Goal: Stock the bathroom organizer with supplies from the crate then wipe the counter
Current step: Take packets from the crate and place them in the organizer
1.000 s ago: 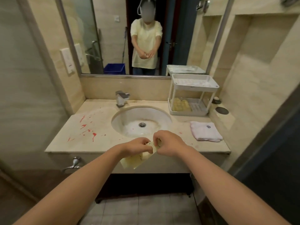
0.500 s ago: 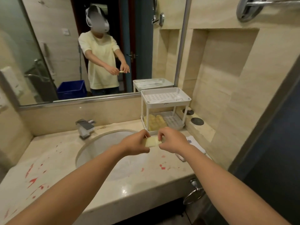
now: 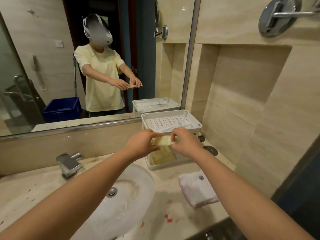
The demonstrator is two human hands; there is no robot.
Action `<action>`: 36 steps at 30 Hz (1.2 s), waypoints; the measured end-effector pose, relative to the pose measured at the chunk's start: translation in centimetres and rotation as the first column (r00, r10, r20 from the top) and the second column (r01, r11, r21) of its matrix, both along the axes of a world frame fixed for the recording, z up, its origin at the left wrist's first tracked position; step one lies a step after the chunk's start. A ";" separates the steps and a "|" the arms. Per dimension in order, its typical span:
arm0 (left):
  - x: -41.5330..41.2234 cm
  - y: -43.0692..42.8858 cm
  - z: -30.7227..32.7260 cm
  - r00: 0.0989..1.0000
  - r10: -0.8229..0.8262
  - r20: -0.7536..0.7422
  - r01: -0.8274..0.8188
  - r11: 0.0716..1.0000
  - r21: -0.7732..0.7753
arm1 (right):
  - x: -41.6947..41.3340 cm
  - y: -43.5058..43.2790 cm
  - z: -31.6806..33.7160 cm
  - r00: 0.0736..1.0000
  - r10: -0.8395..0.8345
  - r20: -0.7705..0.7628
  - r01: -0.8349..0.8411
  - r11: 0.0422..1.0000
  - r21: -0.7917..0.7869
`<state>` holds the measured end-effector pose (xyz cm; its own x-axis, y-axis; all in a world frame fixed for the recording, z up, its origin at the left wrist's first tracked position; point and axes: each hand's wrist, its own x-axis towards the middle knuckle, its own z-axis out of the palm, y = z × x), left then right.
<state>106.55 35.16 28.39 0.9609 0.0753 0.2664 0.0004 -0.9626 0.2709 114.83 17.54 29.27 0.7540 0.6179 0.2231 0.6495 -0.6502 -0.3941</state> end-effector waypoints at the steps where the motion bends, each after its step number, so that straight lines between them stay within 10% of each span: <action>1: 1.3 0.3 0.2 1.000 0.008 0.003 -0.008 1.000 -0.003 | 1.4 0.3 0.1 1.000 0.010 -0.002 -0.010 1.000 0.007; 18: 20.9 5.0 -1.3 0.981 0.176 -0.076 -0.178 0.984 -0.015 | 23.2 7.0 -1.3 0.990 0.116 -0.080 -0.122 0.990 -0.078; 36: 24.5 6.6 -5.6 0.936 0.236 -0.260 -0.251 0.968 -0.026 | 27.0 9.3 -5.1 0.948 0.121 -0.294 -0.162 0.980 -0.119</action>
